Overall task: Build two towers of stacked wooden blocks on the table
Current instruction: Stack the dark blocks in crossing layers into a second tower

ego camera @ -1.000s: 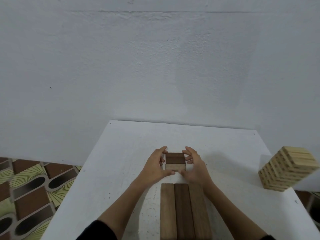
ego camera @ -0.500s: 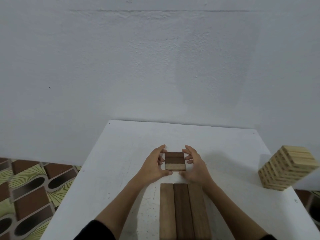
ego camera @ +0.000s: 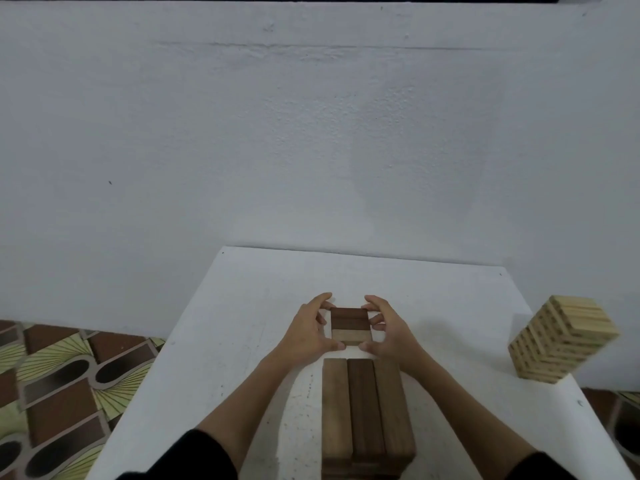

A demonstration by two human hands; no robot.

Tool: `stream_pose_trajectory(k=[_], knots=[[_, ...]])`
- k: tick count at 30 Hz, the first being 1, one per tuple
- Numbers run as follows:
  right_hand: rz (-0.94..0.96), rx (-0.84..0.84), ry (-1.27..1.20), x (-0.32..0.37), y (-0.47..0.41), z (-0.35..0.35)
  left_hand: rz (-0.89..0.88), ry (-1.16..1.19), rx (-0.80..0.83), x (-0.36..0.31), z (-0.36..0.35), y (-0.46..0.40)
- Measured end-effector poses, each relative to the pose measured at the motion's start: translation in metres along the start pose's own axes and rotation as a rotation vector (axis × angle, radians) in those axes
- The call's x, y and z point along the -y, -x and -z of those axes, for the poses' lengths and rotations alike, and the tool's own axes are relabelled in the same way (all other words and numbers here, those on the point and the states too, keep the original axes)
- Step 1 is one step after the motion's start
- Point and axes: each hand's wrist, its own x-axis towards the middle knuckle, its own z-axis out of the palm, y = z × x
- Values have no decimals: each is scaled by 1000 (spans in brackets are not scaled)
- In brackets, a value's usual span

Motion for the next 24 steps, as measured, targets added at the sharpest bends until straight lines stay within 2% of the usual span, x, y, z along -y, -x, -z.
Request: stream_pose_trajectory(k=[4, 10, 17, 24], knots=[[-30, 25, -210, 30, 9, 17, -67, 10, -6, -23, 19, 6], [34, -1, -337, 84, 22, 50, -167, 153, 2, -81, 56, 27], [166, -32, -368, 137, 55, 86, -292, 213, 6, -138, 84, 66], [234, -55, -285, 174, 101, 98, -354, 186, -17, -162, 94, 112]])
